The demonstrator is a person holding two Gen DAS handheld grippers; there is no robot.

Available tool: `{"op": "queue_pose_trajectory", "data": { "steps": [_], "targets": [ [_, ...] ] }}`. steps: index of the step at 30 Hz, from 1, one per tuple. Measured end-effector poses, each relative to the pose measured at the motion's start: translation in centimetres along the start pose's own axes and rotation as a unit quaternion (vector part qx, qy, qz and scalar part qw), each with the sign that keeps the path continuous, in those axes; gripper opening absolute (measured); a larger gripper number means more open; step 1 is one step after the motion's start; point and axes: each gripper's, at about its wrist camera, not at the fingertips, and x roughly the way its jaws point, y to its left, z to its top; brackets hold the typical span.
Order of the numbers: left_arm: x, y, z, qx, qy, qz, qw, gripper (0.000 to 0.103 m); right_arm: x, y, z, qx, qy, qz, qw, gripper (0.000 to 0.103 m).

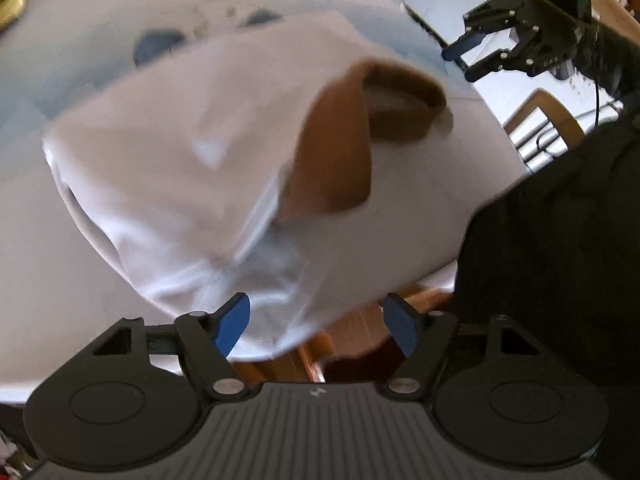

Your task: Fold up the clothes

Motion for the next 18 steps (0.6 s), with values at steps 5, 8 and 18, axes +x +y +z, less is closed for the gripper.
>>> {"op": "queue_pose_trajectory", "data": {
  "steps": [5, 8, 18],
  "targets": [
    [-2.5, -1.6, 4.4, 0.017, -0.128, 0.004, 0.9917, 0.072, 1.9, 0.7, 3.3, -0.012, -0.038, 0.009, 0.999, 0.103],
    [-1.0, -3.4, 6.8, 0.064, -0.132, 0.005, 0.9892, 0.072, 3.8, 1.7, 4.7, -0.034, -0.028, 0.042, 0.998, 0.103],
    [3.0, -4.6, 5.6, 0.107, -0.089, 0.055, 0.9887, 0.019, 7.4, 4.6, 3.7, -0.107, 0.012, 0.029, 0.994, 0.103]
  ]
}}
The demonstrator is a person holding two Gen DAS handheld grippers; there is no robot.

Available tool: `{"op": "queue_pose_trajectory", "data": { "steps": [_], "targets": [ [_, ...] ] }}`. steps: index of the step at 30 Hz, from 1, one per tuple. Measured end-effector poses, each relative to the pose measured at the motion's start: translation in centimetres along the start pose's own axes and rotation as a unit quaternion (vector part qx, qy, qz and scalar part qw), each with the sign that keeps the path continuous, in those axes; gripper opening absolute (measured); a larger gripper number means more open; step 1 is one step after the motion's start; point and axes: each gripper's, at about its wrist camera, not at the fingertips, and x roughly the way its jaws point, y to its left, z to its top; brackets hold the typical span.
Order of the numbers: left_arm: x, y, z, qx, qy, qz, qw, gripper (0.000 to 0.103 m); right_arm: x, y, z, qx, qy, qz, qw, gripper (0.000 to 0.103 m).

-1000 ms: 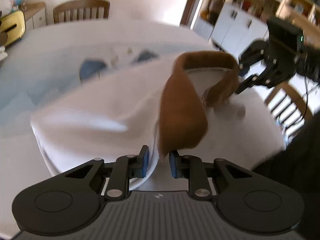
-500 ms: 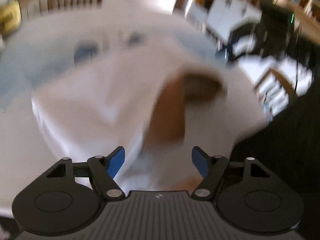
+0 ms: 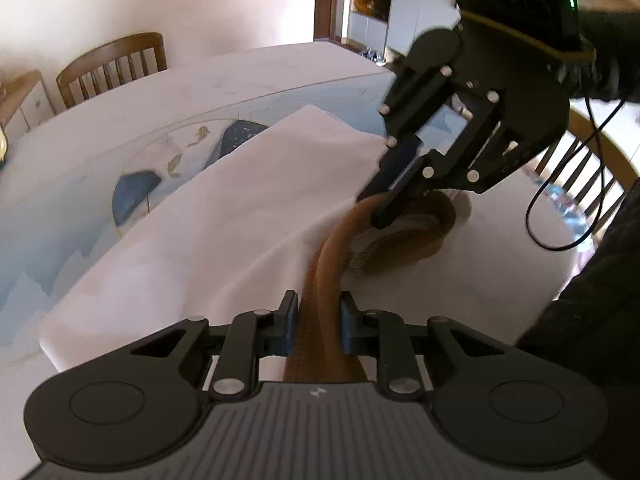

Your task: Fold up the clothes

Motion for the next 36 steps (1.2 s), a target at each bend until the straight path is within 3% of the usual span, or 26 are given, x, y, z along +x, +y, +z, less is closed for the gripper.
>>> {"op": "queue_pose_trajectory", "data": {
  "steps": [4, 9, 13, 16, 17, 18, 19, 22, 25, 28, 31, 36],
  "targets": [
    [-0.3, -0.1, -0.8, -0.006, 0.008, -0.031, 0.9995, 0.019, 1.0, 1.5, -0.8, -0.019, 0.02, 0.04, 0.999, 0.103],
    [3.3, -0.4, -3.5, -0.042, 0.05, -0.05, 0.9966, 0.019, 4.5, 1.9, -2.8, -0.001, 0.055, 0.044, 0.998, 0.103],
    [4.0, 0.4, -4.0, -0.088, 0.046, -0.053, 0.9936, 0.023, 3.1, 1.0, -2.2, 0.022, 0.059, 0.079, 0.995, 0.103],
    [2.2, 0.7, -3.4, -0.089, 0.044, -0.056, 0.9935, 0.03, 0.2, -1.2, -2.4, 0.046, 0.042, 0.044, 0.997, 0.103],
    [1.5, 0.8, -3.1, -0.089, 0.041, -0.056, 0.9936, 0.039, -0.8, -1.9, -2.5, 0.054, 0.037, 0.03, 0.997, 0.103],
    [0.5, 1.3, -3.2, -0.097, 0.033, -0.046, 0.9936, 0.063, -1.6, -3.1, -2.8, 0.069, 0.033, 0.006, 0.997, 0.103],
    [-0.5, 1.9, -3.3, -0.106, 0.024, -0.035, 0.9934, 0.079, -2.2, -4.3, -3.2, 0.087, 0.032, -0.02, 0.996, 0.103],
    [-2.7, 4.3, -3.5, -0.142, -0.011, 0.035, 0.9892, 0.08, -3.2, -8.2, -4.5, 0.156, 0.036, -0.109, 0.981, 0.103],
    [-2.9, 7.9, -4.2, -0.214, -0.024, 0.103, 0.971, 0.08, -3.3, -12.3, -6.5, 0.266, 0.034, -0.146, 0.952, 0.103],
    [-1.5, 11.8, -5.8, -0.313, -0.014, 0.121, 0.9418, 0.08, -2.9, -14.7, -8.2, 0.349, 0.027, -0.154, 0.924, 0.103],
    [-0.4, 13.5, -7.3, -0.373, 0.002, 0.115, 0.9207, 0.08, -1.8, -15.2, -9.0, 0.38, 0.033, -0.154, 0.912, 0.103],
    [0.6, 13.4, -9.1, -0.431, -0.002, 0.083, 0.8986, 0.083, -0.2, -15.2, -9.1, 0.394, 0.041, -0.156, 0.905, 0.103]
  ]
}}
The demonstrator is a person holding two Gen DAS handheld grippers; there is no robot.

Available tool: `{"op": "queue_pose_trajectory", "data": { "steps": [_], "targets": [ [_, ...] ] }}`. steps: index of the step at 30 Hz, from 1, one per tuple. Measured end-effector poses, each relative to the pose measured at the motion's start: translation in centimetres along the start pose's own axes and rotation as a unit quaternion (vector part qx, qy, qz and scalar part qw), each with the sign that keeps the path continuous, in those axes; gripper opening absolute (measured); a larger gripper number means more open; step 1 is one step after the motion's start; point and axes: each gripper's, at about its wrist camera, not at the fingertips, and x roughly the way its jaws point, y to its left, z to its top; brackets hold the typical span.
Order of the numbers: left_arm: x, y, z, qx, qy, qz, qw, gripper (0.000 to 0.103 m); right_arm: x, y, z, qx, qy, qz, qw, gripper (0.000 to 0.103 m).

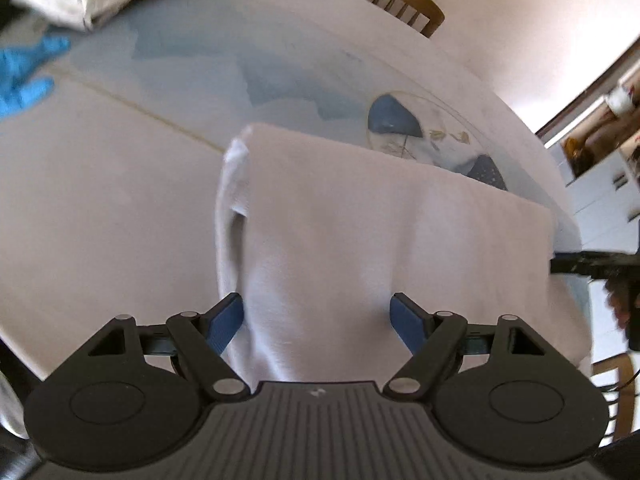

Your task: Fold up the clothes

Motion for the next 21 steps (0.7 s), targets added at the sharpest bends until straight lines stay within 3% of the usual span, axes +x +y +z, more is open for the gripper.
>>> {"op": "queue_pose_trajectory", "data": {
  "steps": [3, 8, 10, 12, 21],
  "targets": [
    [0.4, -0.8, 0.0, -0.004, 0.002, -0.004, 1.0, 0.092, 0.3, 0.6, 0.3, 0.006, -0.002, 0.0, 1.0, 0.103],
    [0.8, -1.2, 0.8, -0.022, -0.013, 0.003, 0.9997, 0.09, 0.5, 1.8, 0.0, 0.008, -0.003, 0.021, 1.0, 0.103],
    [0.9, -1.5, 1.3, -0.019, -0.02, 0.013, 0.9995, 0.079, 0.4, 2.1, -0.1, 0.003, -0.008, 0.011, 1.0, 0.103],
    [1.4, -1.7, 2.3, -0.001, -0.025, 0.021, 0.9995, 0.052, 0.3, 2.0, 0.1, 0.01, -0.015, -0.004, 1.0, 0.103],
    [5.9, -3.0, 9.9, 0.061, -0.034, 0.023, 0.9973, 0.048, 1.2, 0.9, 3.0, 0.034, -0.047, -0.057, 0.997, 0.103]
  ]
}}
